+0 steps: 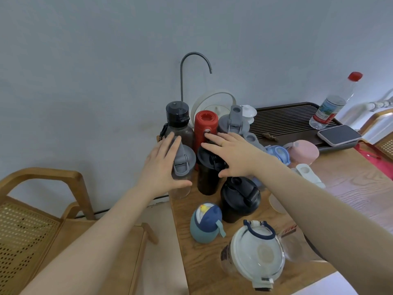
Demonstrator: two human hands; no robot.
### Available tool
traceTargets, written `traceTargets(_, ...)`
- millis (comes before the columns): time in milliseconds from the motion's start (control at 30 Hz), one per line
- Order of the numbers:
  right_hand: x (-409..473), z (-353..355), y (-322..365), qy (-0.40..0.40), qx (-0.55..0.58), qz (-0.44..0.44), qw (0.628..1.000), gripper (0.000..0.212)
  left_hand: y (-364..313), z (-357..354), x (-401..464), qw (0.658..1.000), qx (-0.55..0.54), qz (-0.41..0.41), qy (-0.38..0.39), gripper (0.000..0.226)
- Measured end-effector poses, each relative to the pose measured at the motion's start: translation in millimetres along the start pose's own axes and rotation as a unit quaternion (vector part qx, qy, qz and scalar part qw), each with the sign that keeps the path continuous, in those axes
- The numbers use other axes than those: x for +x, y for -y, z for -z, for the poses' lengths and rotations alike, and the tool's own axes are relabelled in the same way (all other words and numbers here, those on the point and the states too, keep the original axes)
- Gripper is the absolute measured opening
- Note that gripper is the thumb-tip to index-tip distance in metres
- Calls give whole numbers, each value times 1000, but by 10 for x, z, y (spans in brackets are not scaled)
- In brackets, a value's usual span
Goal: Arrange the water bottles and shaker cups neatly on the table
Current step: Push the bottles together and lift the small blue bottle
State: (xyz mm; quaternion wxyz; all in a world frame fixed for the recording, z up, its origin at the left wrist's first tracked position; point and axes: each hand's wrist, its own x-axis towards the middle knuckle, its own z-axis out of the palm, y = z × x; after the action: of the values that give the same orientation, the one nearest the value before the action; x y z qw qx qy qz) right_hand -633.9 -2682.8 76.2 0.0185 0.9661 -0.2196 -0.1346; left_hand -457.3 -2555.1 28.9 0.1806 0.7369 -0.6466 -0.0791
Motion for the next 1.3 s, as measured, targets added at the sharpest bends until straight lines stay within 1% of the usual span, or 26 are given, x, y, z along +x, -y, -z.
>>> traceTargets(33,27,25,11,18,-1,-7,1000,91,-2,0,-1,1000,-6,-6,0,109)
traceTargets(100,25,44,49,24,7,-19,1000,91,1,-13,-8,1000,-6,-15,-6,102)
traceTargets(200,2,18,109,-3,-17,-37,999,88,20,-38,-8,1000,-7,-20,-14,98)
traceTargets(267,-29,18,166,-8,-34,-56,998,85,30,-30,-9,1000,-14,-16,-6,98)
traceTargets(300,-62,32,212,-24,-39,-62,997,83,32,-18,-20,1000,-18,-17,-4,99)
traceTargets(333,-103,51,266,-57,-40,-58,996,79,26,2,-44,999,-21,-23,-11,98)
traceTargets(400,-185,114,441,-146,-11,2,989,62,4,62,-133,997,-28,-42,-51,89)
traceTargets(433,-223,138,547,-143,34,41,988,53,-7,95,-194,996,-33,-46,-74,82)
traceTargets(467,-251,153,646,-95,92,69,989,46,-11,122,-253,994,-41,-43,-92,76)
traceTargets(500,-257,138,719,-14,124,85,989,43,-2,136,-303,992,-49,-40,-105,70)
traceTargets(533,-241,102,771,71,112,92,987,42,24,134,-348,992,-56,-36,-111,64)
traceTargets(567,-210,52,803,126,81,98,984,43,57,123,-390,991,-60,-32,-114,60)
traceTargets(600,-177,-12,816,161,51,101,980,46,94,106,-431,991,-64,-26,-115,56)
traceTargets(767,-38,-253,899,264,-10,107,959,72,169,-40,-671,988,-96,10,-119,47)
traceTargets(833,-14,-303,937,285,-40,104,952,77,161,-103,-731,988,-101,10,-114,44)
traceTargets(867,-10,-333,949,284,-48,104,952,75,151,-125,-748,988,-105,7,-113,43)
traceTargets(933,-22,-367,959,262,-46,102,958,67,116,-147,-764,987,-110,-2,-114,41)
traceTargets(1000,-59,-335,920,224,-26,93,970,60,56,-138,-764,985,-115,-14,-125,38)
traceTargets(1100,-199,-110,776,155,30,67,985,59,-89,-66,-705,977,-130,-38,-163,35)
traceTargets(1200,-538,267,538,44,128,22,991,57,-327,80,-567,963,-157,-81,-203,31)
traceTargets(1267,-870,536,330,-50,199,-10,979,53,-552,187,-455,951,-176,-119,-223,29)
traceTargets(1300,-1050,653,222,-104,232,-32,967,51,-678,235,-400,946,-181,-137,-231,29)
